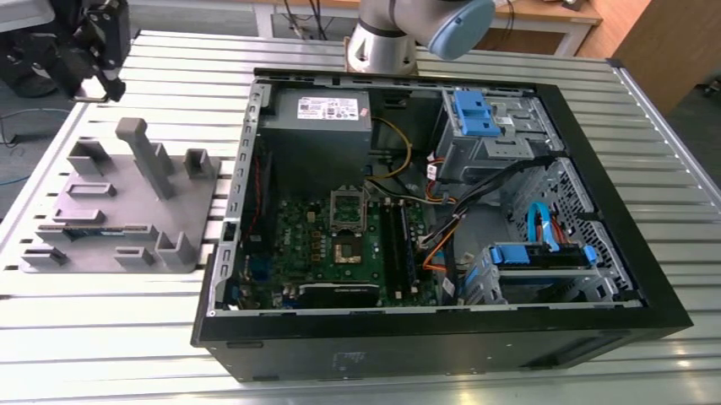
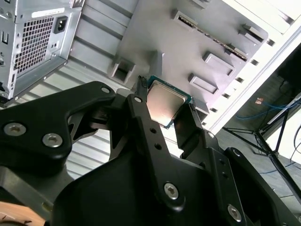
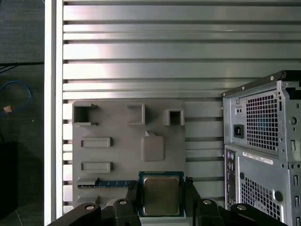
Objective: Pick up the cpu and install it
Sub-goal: 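Pick up the cpu and move it towards the insertion slot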
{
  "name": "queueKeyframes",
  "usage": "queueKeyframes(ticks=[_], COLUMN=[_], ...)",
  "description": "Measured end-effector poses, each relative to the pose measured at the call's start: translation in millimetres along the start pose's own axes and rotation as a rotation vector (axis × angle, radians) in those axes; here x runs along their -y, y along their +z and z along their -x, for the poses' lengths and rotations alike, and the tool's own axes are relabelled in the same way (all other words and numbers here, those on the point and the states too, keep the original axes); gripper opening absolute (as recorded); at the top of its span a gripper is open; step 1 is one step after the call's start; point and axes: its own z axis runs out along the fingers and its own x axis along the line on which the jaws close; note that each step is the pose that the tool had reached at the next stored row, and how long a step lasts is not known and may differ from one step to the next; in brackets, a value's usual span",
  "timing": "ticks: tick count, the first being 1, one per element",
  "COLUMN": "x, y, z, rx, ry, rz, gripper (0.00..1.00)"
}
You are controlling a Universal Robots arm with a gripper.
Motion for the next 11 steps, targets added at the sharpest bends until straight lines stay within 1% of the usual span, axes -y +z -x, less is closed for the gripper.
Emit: queueKeyframes(ticks=[11], x=[-1.1], y=[1.6], z=[34.4], rx=[0.0], ry=[0.0], rz=[0.0], gripper=[0.47])
